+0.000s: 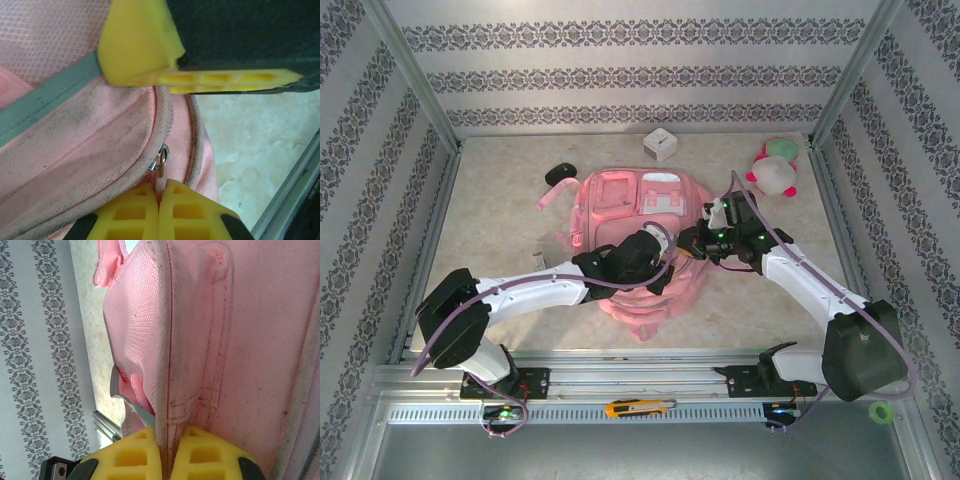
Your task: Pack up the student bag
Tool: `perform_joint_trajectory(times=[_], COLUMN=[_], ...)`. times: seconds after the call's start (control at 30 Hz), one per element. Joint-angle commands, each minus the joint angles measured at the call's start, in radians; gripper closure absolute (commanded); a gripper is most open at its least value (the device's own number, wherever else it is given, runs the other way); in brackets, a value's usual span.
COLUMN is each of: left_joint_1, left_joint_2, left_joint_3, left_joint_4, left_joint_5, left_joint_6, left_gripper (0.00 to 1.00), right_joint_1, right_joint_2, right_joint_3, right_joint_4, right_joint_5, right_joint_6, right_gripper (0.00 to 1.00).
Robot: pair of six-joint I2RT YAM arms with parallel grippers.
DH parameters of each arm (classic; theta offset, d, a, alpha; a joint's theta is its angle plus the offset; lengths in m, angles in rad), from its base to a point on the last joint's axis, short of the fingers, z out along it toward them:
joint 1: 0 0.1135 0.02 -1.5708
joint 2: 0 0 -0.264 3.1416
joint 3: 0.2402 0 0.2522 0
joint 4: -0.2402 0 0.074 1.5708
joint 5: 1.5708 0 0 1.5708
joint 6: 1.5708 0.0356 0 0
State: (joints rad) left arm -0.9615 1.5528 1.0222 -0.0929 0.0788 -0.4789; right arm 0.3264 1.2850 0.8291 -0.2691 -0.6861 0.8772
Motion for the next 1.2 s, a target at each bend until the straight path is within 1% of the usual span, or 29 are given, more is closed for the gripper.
perform_joint_trajectory(times=[0.0, 0.2, 0.33, 0.5, 0.6, 0.7, 0.77, 0.83, 0.87, 0.9, 0.97, 1.0, 1.03, 1.1, 1.17], left_joint_1=[0.016, 0.051, 0.084, 0.197, 0.265, 0.319, 0.336, 0.344, 0.345, 0.345, 0.345, 0.346, 0.346, 0.345, 0.346], left_joint_2=[-0.064, -0.187, -0.258, -0.36, -0.422, -0.464, -0.473, -0.466, -0.458, -0.449, -0.43, -0.422, -0.416, -0.41, -0.413], left_joint_3=[-0.035, -0.138, -0.19, -0.277, -0.312, -0.334, -0.34, -0.342, -0.34, -0.337, -0.324, -0.319, -0.316, -0.309, -0.304], left_joint_4=[0.015, -0.065, -0.114, -0.155, -0.178, -0.16, -0.132, -0.092, -0.072, -0.053, -0.035, -0.027, -0.02, -0.011, -0.011], left_joint_5=[-0.049, -0.091, -0.114, -0.101, -0.108, -0.071, -0.02, 0.052, 0.082, 0.11, 0.155, 0.176, 0.193, 0.214, 0.224], left_joint_6=[0.018, 0.024, 0.025, 0.009, 0.031, 0.068, 0.1, 0.129, 0.138, 0.148, 0.159, 0.165, 0.168, 0.174, 0.181], left_gripper=[1.0, 1.0, 1.0, 1.0, 1.0, 1.0, 1.0, 1.0, 1.0, 1.0, 1.0, 1.0, 1.0, 1.0, 1.0], right_joint_1=[-0.037, -0.101, -0.122, -0.169, -0.21, -0.224, -0.216, -0.17, -0.13, -0.075, 0.033, 0.088, 0.132, 0.241, 0.343], right_joint_2=[-0.044, -0.034, -0.032, -0.024, -0.015, -0.008, -0.024, -0.081, -0.126, -0.174, -0.244, -0.265, -0.272, -0.256, -0.213], right_joint_3=[0.016, 0.026, 0.045, 0.062, 0.073, 0.094, 0.114, 0.137, 0.14, 0.137, 0.119, 0.113, 0.105, 0.09, 0.085], right_joint_4=[-0.021, -0.061, -0.083, -0.131, -0.178, -0.222, -0.251, -0.288, -0.29, -0.289, -0.262, -0.242, -0.218, -0.175, -0.146], right_joint_5=[-0.12, -0.154, -0.175, -0.211, -0.218, -0.201, -0.154, -0.015, 0.087, 0.201, 0.392, 0.467, 0.497, 0.493, 0.516], right_joint_6=[-0.052, -0.1, -0.121, -0.172, -0.227, -0.289, -0.336, -0.441, -0.528, -0.603, -0.718, -0.784, -0.842, -1.011, -1.171], right_gripper=[1.0, 1.0, 1.0, 1.0, 1.0, 1.0, 0.8, 0.65, 0.54, 0.48, 0.42, 0.4, 0.4, 0.4, 0.4])
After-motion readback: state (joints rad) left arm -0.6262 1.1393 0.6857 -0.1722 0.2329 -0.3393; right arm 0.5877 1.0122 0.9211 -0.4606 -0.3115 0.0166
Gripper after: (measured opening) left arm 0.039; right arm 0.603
